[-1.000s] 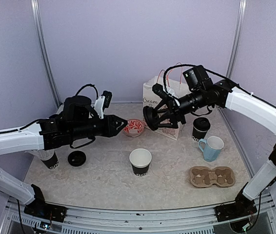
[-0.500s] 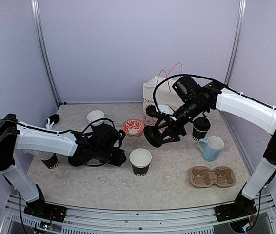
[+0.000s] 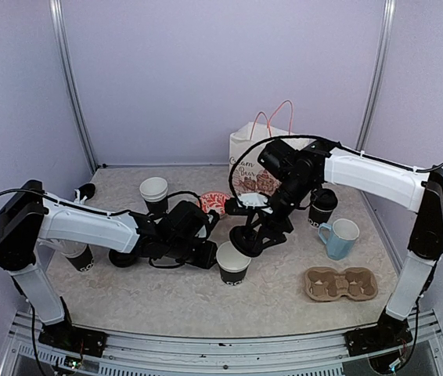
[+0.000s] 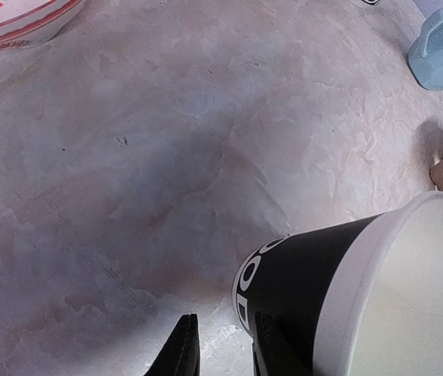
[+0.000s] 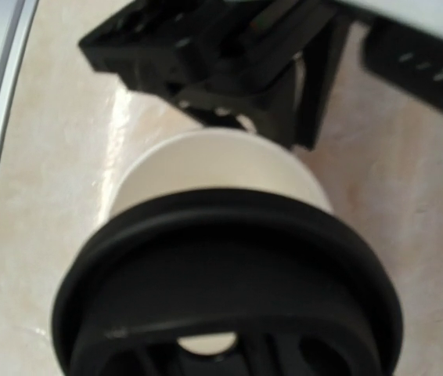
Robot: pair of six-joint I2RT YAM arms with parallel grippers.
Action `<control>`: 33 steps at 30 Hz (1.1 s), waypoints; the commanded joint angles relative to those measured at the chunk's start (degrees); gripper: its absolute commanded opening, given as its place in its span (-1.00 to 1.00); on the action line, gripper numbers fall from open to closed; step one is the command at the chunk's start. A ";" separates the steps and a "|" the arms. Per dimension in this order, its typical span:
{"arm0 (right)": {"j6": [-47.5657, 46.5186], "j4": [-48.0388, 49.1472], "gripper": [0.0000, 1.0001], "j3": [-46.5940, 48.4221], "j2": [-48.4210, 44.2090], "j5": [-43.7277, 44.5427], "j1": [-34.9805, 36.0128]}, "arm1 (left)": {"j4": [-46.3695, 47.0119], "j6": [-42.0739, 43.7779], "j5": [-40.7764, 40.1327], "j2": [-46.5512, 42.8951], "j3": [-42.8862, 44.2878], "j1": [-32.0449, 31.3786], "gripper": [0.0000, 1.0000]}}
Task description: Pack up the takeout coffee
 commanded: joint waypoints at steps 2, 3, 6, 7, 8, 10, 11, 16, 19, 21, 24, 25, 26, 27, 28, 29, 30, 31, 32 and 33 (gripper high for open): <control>-1.73 -3.87 0.37 1.80 1.59 1.43 2.03 | -1.53 -0.46 -2.52 0.31 1.46 0.01 -0.48; -1.85 -4.04 0.36 1.94 1.81 1.71 2.29 | -2.25 -0.95 -3.32 0.09 1.27 0.17 -0.45; -1.96 -4.36 0.37 2.84 2.65 2.44 3.04 | -2.73 -2.92 -4.82 -1.72 -0.91 1.10 -0.42; -2.03 -4.57 0.37 3.20 3.01 2.51 3.28 | -2.53 -3.50 -5.07 -2.32 -1.73 1.49 -0.42; -2.04 -4.78 0.37 3.67 3.34 2.54 3.52 | -2.37 -4.18 -5.08 -3.29 -2.47 1.93 -0.41; -1.98 -4.87 0.37 4.48 3.97 2.90 4.05 | -2.16 -4.99 -4.87 -4.39 -3.87 2.69 -0.39; -1.96 -4.86 0.36 4.84 4.41 3.13 4.23 | -2.06 -5.08 -4.86 -4.96 -4.42 2.85 -0.39; -1.96 -5.72 0.37 6.80 6.28 4.17 4.75 | -1.75 -5.26 -4.55 -5.68 -5.56 2.98 -0.38; -1.86 -5.77 0.37 7.79 7.02 4.56 4.97 | -1.46 -5.09 -4.23 -5.40 -5.87 2.96 -0.38; -1.70 -5.83 0.38 8.24 7.58 4.62 5.08 | -1.35 -4.76 -4.25 -5.10 -6.02 3.07 -0.38; -1.65 -6.06 0.38 8.56 8.25 4.57 5.32 | -1.31 -4.52 -4.08 -4.55 -6.33 3.40 -0.38; -1.66 -6.03 0.38 8.58 8.38 4.60 5.40 | -1.25 -4.48 -3.99 -4.34 -6.52 3.47 -0.38; -1.64 -6.09 0.38 8.58 8.51 4.57 5.45 | -1.06 -4.41 -4.06 -4.29 -6.64 3.49 -0.38; -1.61 -6.06 0.38 8.63 8.65 4.56 5.53 | -0.93 -4.40 -3.95 -4.34 -6.78 3.49 -0.38; -1.65 -6.04 0.38 8.73 8.85 4.53 5.58 | -0.79 -4.39 -4.00 -4.36 -6.90 3.62 -0.38; -1.57 -6.02 0.38 8.88 9.02 4.47 5.62 | -0.69 -4.45 -4.02 -4.36 -7.07 3.68 -0.38; -1.56 -6.02 0.38 9.05 9.28 4.44 5.69 | -0.53 -4.47 -3.86 -4.29 -7.25 3.71 -0.38; -1.52 -6.02 0.38 9.21 9.46 4.41 5.71 | -0.36 -4.55 -3.79 -4.28 -7.37 3.79 -0.38; -1.52 -6.00 0.38 9.35 9.71 4.29 5.78 | -0.26 -4.56 -3.76 -4.27 -7.51 3.84 -0.38; -1.56 -5.97 0.38 9.49 9.83 4.26 5.87 | -0.21 -4.56 -3.70 -4.27 -7.62 3.92 -0.38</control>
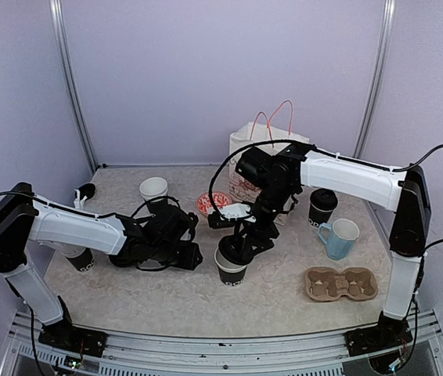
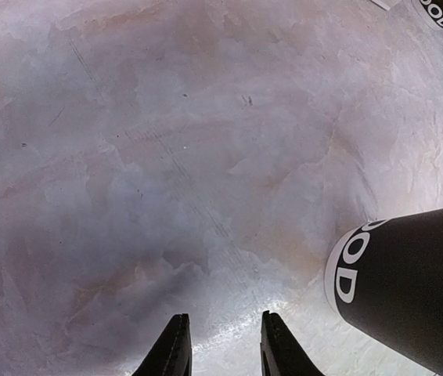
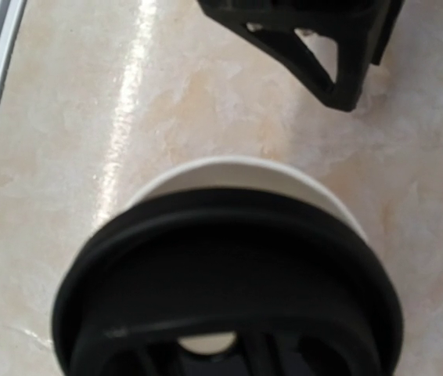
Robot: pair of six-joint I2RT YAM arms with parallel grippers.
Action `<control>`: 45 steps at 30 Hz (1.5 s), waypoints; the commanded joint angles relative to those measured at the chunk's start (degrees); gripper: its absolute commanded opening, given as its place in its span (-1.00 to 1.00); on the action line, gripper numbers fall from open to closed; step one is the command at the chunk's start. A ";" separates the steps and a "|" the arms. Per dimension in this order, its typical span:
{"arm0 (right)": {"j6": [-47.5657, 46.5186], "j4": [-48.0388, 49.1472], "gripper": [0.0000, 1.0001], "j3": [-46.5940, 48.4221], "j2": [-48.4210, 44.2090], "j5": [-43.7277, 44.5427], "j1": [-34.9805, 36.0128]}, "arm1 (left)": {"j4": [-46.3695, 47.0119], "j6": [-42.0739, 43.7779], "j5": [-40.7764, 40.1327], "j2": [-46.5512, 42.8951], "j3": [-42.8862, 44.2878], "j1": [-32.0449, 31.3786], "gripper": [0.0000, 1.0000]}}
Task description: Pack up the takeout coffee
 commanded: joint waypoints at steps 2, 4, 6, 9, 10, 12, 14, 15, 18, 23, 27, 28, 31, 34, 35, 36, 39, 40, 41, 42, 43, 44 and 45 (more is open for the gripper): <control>0.00 -1.27 0.38 2.23 2.05 -0.33 1.08 | 1.52 0.07 0.24 0.01 -1.11 0.62 -0.38; 0.01 -1.76 0.38 2.91 2.69 -0.20 1.32 | 1.64 0.13 0.39 0.14 -1.40 0.74 -0.38; 0.05 -2.21 0.38 3.59 3.31 0.00 1.62 | 1.94 0.07 0.67 0.23 -1.70 0.84 -0.38; 0.38 -2.99 0.42 4.79 4.17 0.68 2.21 | 2.41 -0.10 1.26 0.52 -2.10 0.97 -0.38; 0.42 -3.15 0.45 5.17 4.48 1.15 2.43 | 2.52 -0.10 1.27 0.54 -2.20 0.98 -0.38; 0.81 -3.46 0.47 5.60 5.07 1.88 2.91 | 2.62 -0.19 1.32 0.54 -2.47 1.07 -0.38; 1.42 -3.36 0.48 6.00 5.59 2.69 3.29 | 2.69 -0.19 1.39 0.41 -2.73 1.22 -0.38; 1.61 -3.46 0.48 6.18 5.87 2.88 3.45 | 2.79 -0.19 1.39 0.30 -2.81 1.27 -0.38; 2.35 -3.49 0.49 6.96 6.53 3.28 3.69 | 2.95 -0.19 1.34 0.04 -3.39 1.42 -0.38; 2.97 -3.24 0.57 7.74 6.60 3.73 3.79 | 3.31 -0.28 1.51 -0.33 -3.95 1.51 -0.38; 3.31 -2.92 0.81 7.92 6.17 2.77 3.79 | 3.16 -0.28 1.65 -0.47 -3.99 1.52 -0.38; 3.47 -2.83 0.82 8.00 5.95 2.65 3.79 | 2.97 -0.28 1.63 -0.50 -3.88 1.51 -0.38; 3.53 -2.83 0.82 7.89 4.65 2.18 3.79 | 2.12 -0.31 1.52 -0.93 -3.42 1.51 -0.38; 3.97 -2.55 0.82 6.97 2.74 2.86 3.70 | 0.41 -0.83 0.67 -2.01 -2.46 1.51 -0.38; 4.22 -2.14 0.82 5.98 1.93 3.16 3.58 | -0.37 -1.35 0.07 -2.57 -2.23 1.51 -0.38; 4.66 -1.54 0.82 4.98 0.99 3.34 3.34 | -1.28 -1.79 -0.77 -3.01 -1.88 1.51 -0.38; 5.75 -0.23 0.81 2.47 -1.93 2.03 1.68 | -3.43 -2.83 -2.26 -5.64 -0.86 1.64 -0.37; 6.24 0.17 0.82 1.71 -2.74 1.14 1.01 | -4.19 -3.09 -2.55 -6.82 -0.38 1.58 -0.36; 6.89 0.83 0.82 0.79 -3.63 0.23 0.13 | -4.55 -3.31 -2.75 -7.52 0.11 1.56 -0.34; 7.44 1.59 0.82 -0.18 -4.46 -0.87 -0.59 | -5.19 -3.39 -3.02 -8.46 0.67 1.54 -0.31; 8.24 2.67 0.82 -1.18 -5.31 -1.85 -1.40 | -5.35 -3.44 -3.21 -9.16 1.13 1.51 -0.29; 9.03 3.80 0.82 -2.34 -6.04 -2.82 -2.11 | -5.02 -3.40 -3.17 -10.29 1.44 1.51 -0.26; 10.53 5.30 0.81 -3.50 -6.67 -3.57 -2.77 | -4.22 -3.19 -2.63 -11.00 1.52 1.51 -0.24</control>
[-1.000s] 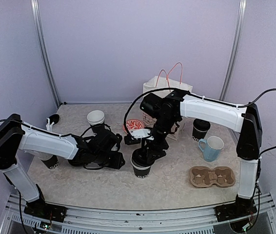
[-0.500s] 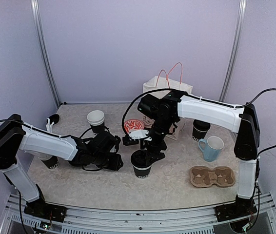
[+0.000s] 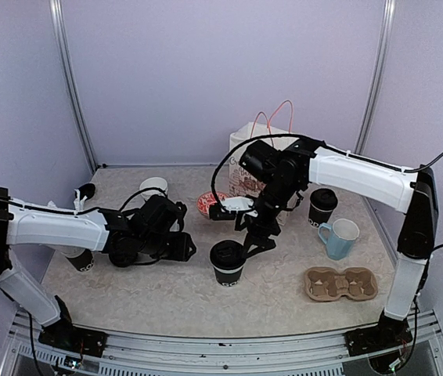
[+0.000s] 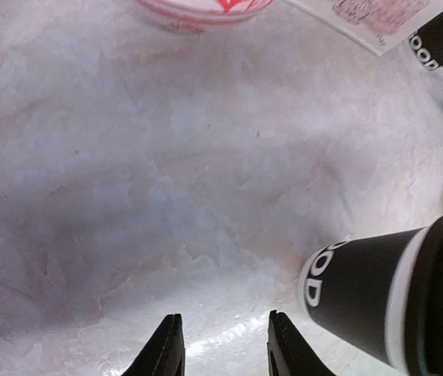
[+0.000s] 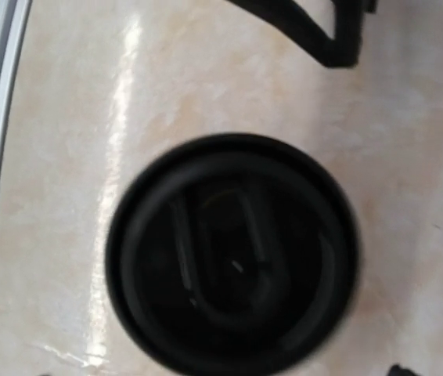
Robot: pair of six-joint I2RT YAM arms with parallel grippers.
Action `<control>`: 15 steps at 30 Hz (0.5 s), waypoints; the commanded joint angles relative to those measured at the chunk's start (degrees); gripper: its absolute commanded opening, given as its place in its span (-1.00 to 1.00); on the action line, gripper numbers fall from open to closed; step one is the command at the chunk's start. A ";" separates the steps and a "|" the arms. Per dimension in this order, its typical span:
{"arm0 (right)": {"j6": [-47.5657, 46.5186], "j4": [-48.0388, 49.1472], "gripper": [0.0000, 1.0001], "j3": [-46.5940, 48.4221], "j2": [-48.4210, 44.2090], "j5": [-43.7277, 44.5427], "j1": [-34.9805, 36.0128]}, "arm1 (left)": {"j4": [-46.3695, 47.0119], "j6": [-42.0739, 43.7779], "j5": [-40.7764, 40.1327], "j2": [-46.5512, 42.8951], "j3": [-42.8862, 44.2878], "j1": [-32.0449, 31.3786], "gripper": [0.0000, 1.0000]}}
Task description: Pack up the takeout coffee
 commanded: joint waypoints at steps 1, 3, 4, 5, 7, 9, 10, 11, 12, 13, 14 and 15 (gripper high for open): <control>6.09 6.42 0.80 -4.80 -4.78 -5.10 -3.78 | 0.56 -0.52 -0.24 -4.95 2.56 0.31 -0.22; 9.52 9.95 0.77 -7.48 -5.84 -6.53 -5.14 | 3.37 -0.24 2.04 -6.72 2.23 0.31 -0.19; 11.20 11.44 0.77 -8.73 -6.24 -6.36 -5.65 | 5.06 -0.25 3.22 -7.49 1.93 0.31 -0.18; 12.63 12.23 0.76 -9.54 -6.42 -5.82 -6.09 | 6.54 -0.39 4.30 -8.02 1.59 0.35 -0.17; 14.52 13.39 0.74 -10.86 -6.68 -5.63 -6.88 | 10.22 -0.43 7.51 -8.97 0.86 0.45 -0.16; 15.22 13.18 0.73 -12.18 -6.45 -7.26 -7.47 | 12.05 -0.23 11.38 -8.63 0.85 0.55 -0.16; 15.43 12.59 0.72 -12.78 -6.14 -8.35 -7.48 | 13.51 -0.01 13.07 -8.17 1.02 0.49 -0.16; 15.51 12.17 0.71 -13.46 -5.76 -9.61 -7.53 | 14.42 0.13 14.82 -7.43 1.23 0.42 -0.16; 15.62 11.94 0.70 -14.40 -5.53 -10.99 -7.53 | 15.17 0.30 16.16 -6.89 1.37 0.25 -0.16; 15.83 11.92 0.70 -15.33 -5.21 -12.21 -7.49 | 15.58 0.42 16.92 -5.96 1.54 0.06 -0.16; 15.90 12.01 0.70 -16.13 -5.03 -13.51 -7.49 | 15.80 0.71 17.07 -5.44 1.69 -0.25 -0.16; 15.97 12.19 0.70 -16.73 -4.90 -14.78 -7.53 | 15.83 0.98 16.98 -4.97 1.82 -0.57 -0.16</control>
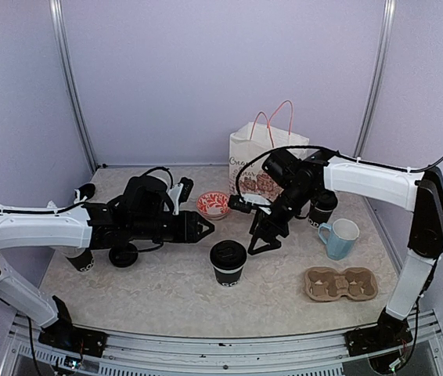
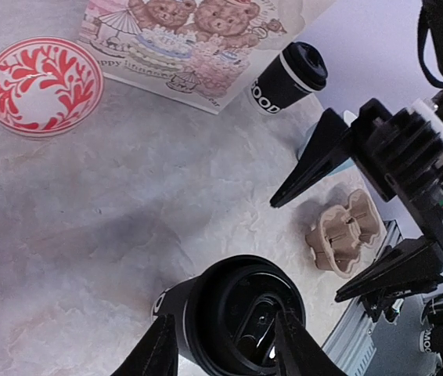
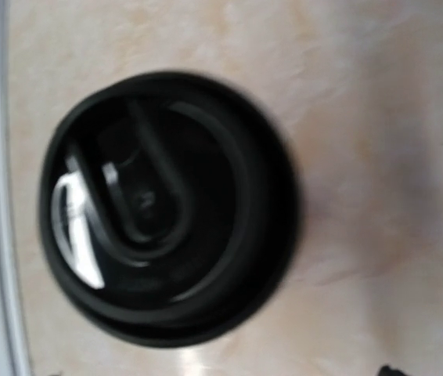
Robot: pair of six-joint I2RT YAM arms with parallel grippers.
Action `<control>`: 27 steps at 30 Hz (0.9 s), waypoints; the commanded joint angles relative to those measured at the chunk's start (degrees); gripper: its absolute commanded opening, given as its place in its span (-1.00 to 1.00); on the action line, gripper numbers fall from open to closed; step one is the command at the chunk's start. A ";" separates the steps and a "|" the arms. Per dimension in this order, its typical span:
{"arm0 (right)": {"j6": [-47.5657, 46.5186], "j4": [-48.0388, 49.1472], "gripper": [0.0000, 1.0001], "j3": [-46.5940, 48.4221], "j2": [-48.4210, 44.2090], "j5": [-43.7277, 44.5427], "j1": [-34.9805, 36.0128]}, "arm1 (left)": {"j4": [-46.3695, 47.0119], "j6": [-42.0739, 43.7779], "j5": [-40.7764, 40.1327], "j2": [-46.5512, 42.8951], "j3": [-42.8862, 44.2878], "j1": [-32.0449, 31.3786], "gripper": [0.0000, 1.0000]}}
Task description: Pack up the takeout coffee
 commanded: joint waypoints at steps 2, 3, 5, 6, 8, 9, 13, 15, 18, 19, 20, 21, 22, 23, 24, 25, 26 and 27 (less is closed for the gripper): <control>2.42 0.92 0.70 -3.14 0.76 -7.75 -0.14 | 4.09 1.67 5.45 3.38 0.76 -0.89 -0.16; 2.50 1.06 0.71 -3.07 0.90 -7.99 -0.16 | 4.11 1.85 5.93 3.86 0.67 -0.90 -0.16; 2.68 1.49 0.71 -2.93 1.37 -7.69 -0.16 | 4.03 2.40 6.25 4.97 0.60 -1.05 -0.19; 2.81 1.70 0.71 -2.76 1.71 -7.36 -0.15 | 4.03 2.82 6.36 5.28 0.43 -1.19 -0.20; 3.07 1.73 0.71 -2.07 2.65 -7.21 -0.15 | 4.15 3.50 6.24 5.59 -0.22 -1.62 -0.22; 3.12 1.67 0.71 -1.65 3.07 -7.43 -0.17 | 4.43 3.63 6.20 5.52 -0.73 -1.76 -0.23; 3.40 1.09 0.70 0.25 4.96 -8.81 -0.14 | 5.26 3.68 6.66 5.76 -2.22 -1.86 -0.23; 3.54 0.95 0.70 1.15 5.77 -9.24 -0.15 | 5.03 3.89 6.88 6.79 -2.33 -1.82 -0.25; 3.88 1.14 0.69 1.86 6.66 -9.64 -0.16 | 4.82 4.27 6.76 7.91 -2.55 -1.95 -0.29; 4.04 1.18 0.68 2.04 7.03 -9.61 -0.22 | 4.82 4.36 6.66 8.37 -2.71 -1.96 -0.30; 4.08 1.09 0.66 2.29 7.30 -9.69 -0.17 | 4.77 4.45 6.63 8.64 -2.81 -1.96 -0.31; 4.09 1.03 0.65 2.37 7.66 -9.77 -0.15 | 4.74 4.55 6.63 8.99 -2.87 -1.96 -0.31; 4.22 1.09 0.63 2.45 7.95 -9.72 -0.17 | 4.84 4.68 6.63 9.35 -2.96 -1.96 -0.33; 4.31 1.13 0.60 2.44 8.28 -9.55 -0.22 | 4.80 4.65 6.71 9.61 -3.09 -1.91 -0.34; 4.35 1.10 0.57 2.39 8.64 -9.35 -0.15 | 4.77 4.73 6.78 9.96 -3.12 -1.86 -0.35; 4.39 1.10 0.55 2.30 8.90 -9.09 -0.18 | 4.74 4.74 6.94 10.35 -3.20 -1.87 -0.35; 4.48 1.23 0.52 2.14 9.19 -8.79 -0.20 | 4.61 4.67 7.12 10.95 -3.25 -1.82 -0.36; 4.59 1.40 0.48 1.98 9.52 -8.48 -0.22 | 4.44 4.65 7.36 11.30 -3.26 -1.79 -0.38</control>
